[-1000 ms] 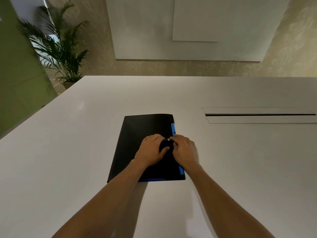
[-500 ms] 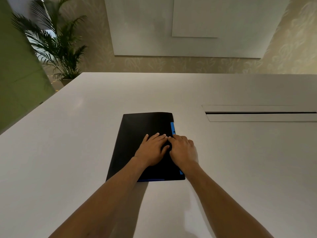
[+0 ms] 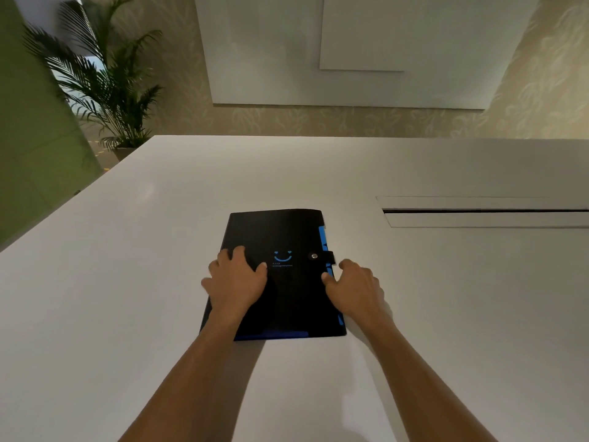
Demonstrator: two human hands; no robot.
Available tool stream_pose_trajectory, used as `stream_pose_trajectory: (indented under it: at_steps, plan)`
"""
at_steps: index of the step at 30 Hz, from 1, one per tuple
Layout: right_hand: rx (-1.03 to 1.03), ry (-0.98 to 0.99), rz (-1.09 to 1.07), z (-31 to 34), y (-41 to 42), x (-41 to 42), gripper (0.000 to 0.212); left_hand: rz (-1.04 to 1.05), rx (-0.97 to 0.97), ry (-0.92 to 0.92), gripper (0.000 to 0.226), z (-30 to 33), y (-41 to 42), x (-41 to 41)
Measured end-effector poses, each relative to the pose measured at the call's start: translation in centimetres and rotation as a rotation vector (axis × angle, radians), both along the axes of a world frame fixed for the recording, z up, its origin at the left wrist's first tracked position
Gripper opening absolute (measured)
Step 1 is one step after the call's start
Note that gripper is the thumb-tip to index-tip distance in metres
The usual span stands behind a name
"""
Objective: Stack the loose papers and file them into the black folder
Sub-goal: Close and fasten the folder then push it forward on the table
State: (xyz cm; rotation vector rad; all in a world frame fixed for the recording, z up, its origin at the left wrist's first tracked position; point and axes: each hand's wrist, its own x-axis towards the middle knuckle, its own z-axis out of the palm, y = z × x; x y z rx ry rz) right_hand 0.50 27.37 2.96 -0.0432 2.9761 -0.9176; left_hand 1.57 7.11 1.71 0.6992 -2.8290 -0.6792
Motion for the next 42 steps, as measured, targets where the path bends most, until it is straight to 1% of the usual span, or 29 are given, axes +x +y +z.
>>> stream_pose_trajectory:
  at_steps: [2,4,5,7,9,11,12,14,16,18,20,24,27,29,31,34,38,42]
  plan:
    - [0.019,-0.032,0.002,-0.2,-0.1,0.5,0.043,0.01,0.03,-0.029,0.066,0.2,0.0,0.9]
    - [0.028,-0.043,-0.008,-0.4,-0.3,0.7,0.041,0.027,0.063,-0.016,0.07,0.3,-0.2,1.2]
    - [0.026,-0.047,-0.013,-0.5,-0.4,0.7,0.041,0.048,0.11,-0.002,0.071,0.3,-0.5,1.2]
    - [-0.04,-0.085,-0.039,-0.7,-0.3,0.6,0.042,0.1,0.291,0.052,0.073,0.7,-1.5,1.1]
    - [-0.221,-0.146,-0.097,-0.6,0.3,0.5,0.035,0.161,0.533,0.126,0.068,1.2,-2.3,1.0]
    - [-0.443,-0.188,-0.169,-0.5,0.9,0.1,0.033,0.2,0.741,0.138,0.063,1.7,-2.4,0.9]
    - [-0.532,-0.207,-0.183,-0.5,1.2,-0.2,0.029,0.2,0.81,0.132,0.061,1.7,-2.3,0.8]
    - [-0.671,-0.258,-0.176,-0.5,1.7,-0.7,0.023,0.18,0.863,0.138,0.057,1.3,-2.0,0.5]
    - [-0.681,-0.309,-0.12,-0.5,2.6,-1.2,0.025,0.171,0.878,0.165,0.053,0.8,-1.7,0.0]
    - [-0.692,-0.377,-0.041,-0.7,3.6,-1.5,0.036,0.151,0.897,0.178,0.049,0.7,-1.3,-0.5]
    - [-0.771,-0.408,0.013,-0.7,4.3,-1.9,0.044,0.114,0.885,0.193,0.046,1.1,-0.9,-1.2]
    - [-0.898,-0.257,-0.044,-0.7,5.4,-3.7,0.05,0.008,0.869,0.188,0.046,2.8,-0.1,-3.7]
    - [-0.922,-0.16,-0.094,0.0,6.3,-6.1,0.055,-0.116,0.826,0.17,0.051,4.1,1.0,-5.6]
    - [-0.926,-0.129,-0.103,0.9,7.0,-7.8,0.055,-0.152,0.785,0.21,0.052,4.5,1.9,-7.0]
    - [-0.928,-0.103,-0.104,1.5,7.4,-9.6,0.056,-0.173,0.703,0.261,0.05,4.4,2.6,-8.5]
    - [-0.885,-0.055,-0.123,1.8,7.7,-12.7,0.057,-0.205,0.573,0.295,0.044,4.2,3.4,-11.2]
    - [-0.817,-0.005,-0.146,1.5,7.7,-17.3,0.055,-0.208,0.486,0.335,0.039,4.4,3.9,-15.7]
    - [-0.745,0.025,-0.198,0.8,7.7,-21.9,0.051,-0.22,0.415,0.296,0.04,3.9,4.3,-20.4]
